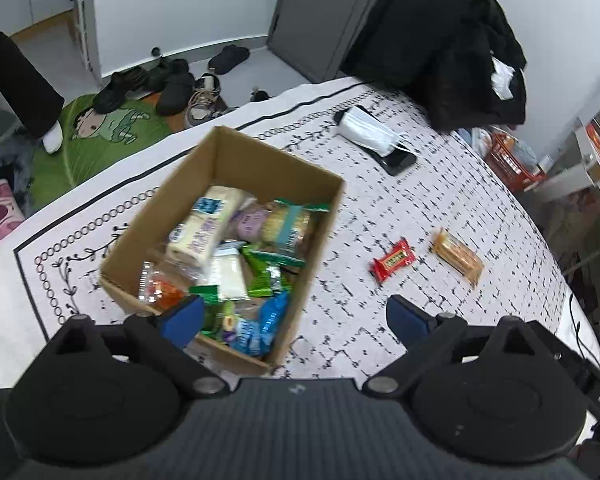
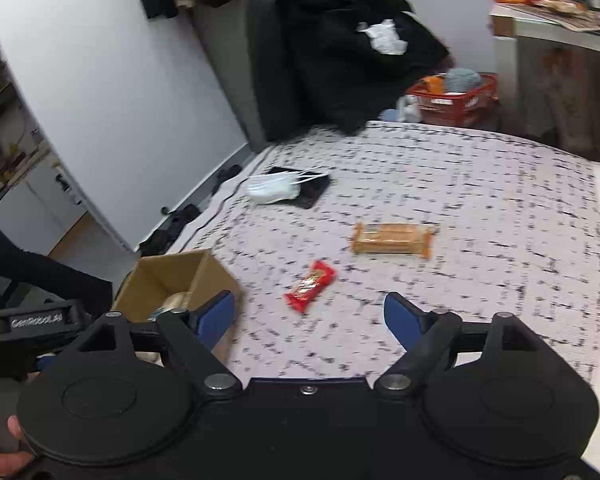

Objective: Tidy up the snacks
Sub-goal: 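Move the left gripper toward the red chocolate bar while the right approaches the wafer pack, then grasp the red chocolate bar with the left gripper while the right grasps the orange-ended wafer pack, then carry the red bar and wafer pack over the cardboard box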

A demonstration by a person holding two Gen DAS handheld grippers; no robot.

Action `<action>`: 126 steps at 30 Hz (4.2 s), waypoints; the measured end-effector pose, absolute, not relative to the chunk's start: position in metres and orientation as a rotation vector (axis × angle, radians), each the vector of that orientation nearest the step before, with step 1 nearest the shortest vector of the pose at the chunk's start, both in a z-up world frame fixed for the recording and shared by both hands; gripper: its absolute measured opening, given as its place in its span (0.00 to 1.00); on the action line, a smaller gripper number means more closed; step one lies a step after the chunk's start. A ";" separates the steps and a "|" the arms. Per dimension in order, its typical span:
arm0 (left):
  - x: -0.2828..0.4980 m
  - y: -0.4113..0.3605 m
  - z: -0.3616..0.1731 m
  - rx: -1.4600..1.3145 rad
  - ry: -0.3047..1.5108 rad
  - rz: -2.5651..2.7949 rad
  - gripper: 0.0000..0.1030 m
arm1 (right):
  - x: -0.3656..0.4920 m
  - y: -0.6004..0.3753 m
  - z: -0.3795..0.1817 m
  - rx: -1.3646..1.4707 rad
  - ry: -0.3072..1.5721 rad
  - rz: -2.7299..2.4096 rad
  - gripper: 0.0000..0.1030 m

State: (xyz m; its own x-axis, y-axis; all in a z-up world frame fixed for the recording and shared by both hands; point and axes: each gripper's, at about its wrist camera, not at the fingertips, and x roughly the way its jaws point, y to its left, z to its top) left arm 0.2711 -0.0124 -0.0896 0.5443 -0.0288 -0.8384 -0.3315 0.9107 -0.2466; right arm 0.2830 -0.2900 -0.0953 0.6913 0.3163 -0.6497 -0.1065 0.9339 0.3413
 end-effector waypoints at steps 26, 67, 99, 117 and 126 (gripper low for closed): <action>0.334 -0.104 -0.123 -0.243 1.023 0.100 0.92 | 0.334 -0.345 -0.161 0.411 0.823 0.175 0.81; 0.461 -0.131 -0.229 -0.088 1.158 0.027 0.39 | 0.449 -0.311 -0.241 0.137 0.869 0.054 0.87; 0.470 -0.110 -0.188 -0.265 1.160 0.066 0.22 | 0.518 -0.251 -0.221 -0.359 0.918 0.327 0.69; 0.414 -0.103 -0.142 -0.305 1.108 0.025 0.22 | 0.453 -0.270 -0.170 -0.154 1.061 0.294 0.34; 0.372 -0.083 -0.110 -0.320 1.056 0.010 0.22 | 0.406 -0.254 -0.124 -0.074 1.022 0.284 0.34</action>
